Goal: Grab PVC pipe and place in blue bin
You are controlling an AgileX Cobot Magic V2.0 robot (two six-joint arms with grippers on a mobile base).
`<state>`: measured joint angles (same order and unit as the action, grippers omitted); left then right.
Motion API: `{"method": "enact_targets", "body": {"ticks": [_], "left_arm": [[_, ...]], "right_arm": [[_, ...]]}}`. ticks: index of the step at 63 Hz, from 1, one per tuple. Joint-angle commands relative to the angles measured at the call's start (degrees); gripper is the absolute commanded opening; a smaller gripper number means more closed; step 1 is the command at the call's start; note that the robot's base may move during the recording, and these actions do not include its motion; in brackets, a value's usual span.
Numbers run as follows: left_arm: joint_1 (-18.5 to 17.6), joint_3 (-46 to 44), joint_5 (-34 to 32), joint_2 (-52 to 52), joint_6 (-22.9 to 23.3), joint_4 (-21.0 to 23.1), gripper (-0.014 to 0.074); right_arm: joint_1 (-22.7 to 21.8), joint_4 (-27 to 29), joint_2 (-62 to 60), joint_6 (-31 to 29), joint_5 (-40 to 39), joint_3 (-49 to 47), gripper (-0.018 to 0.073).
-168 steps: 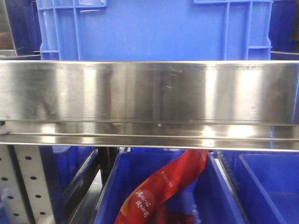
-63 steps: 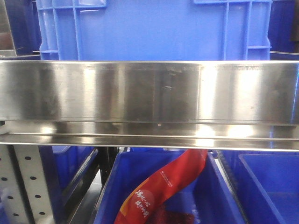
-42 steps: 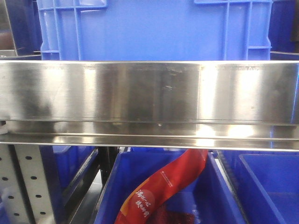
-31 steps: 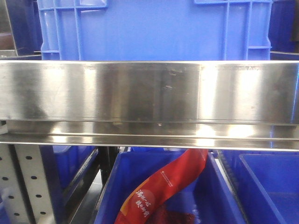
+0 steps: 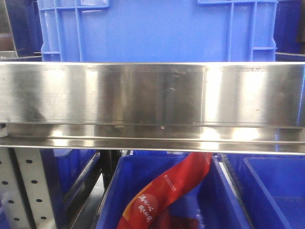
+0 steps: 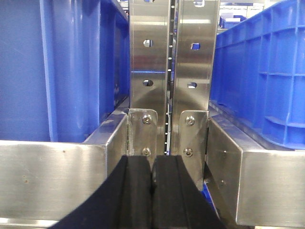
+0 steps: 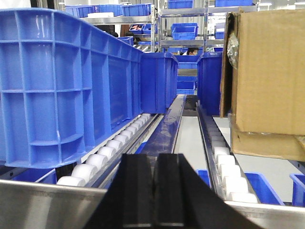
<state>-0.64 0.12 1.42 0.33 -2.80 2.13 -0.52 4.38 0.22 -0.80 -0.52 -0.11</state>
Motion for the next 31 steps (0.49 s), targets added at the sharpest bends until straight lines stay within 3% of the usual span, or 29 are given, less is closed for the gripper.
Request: {"method": "enact_targets", "body": {"ticks": [1, 31], "left_arm": [[0.3, -0.1, -0.7, -0.3, 0.3, 0.1, -0.0111], [0.3, -0.1, -0.7, -0.3, 0.3, 0.1, -0.0111]], "right_arm": [[-0.4, 0.1, -0.2, -0.3, -1.2, 0.1, -0.0154], [-0.4, 0.1, -0.2, -0.3, -1.2, 0.1, -0.0154]]}}
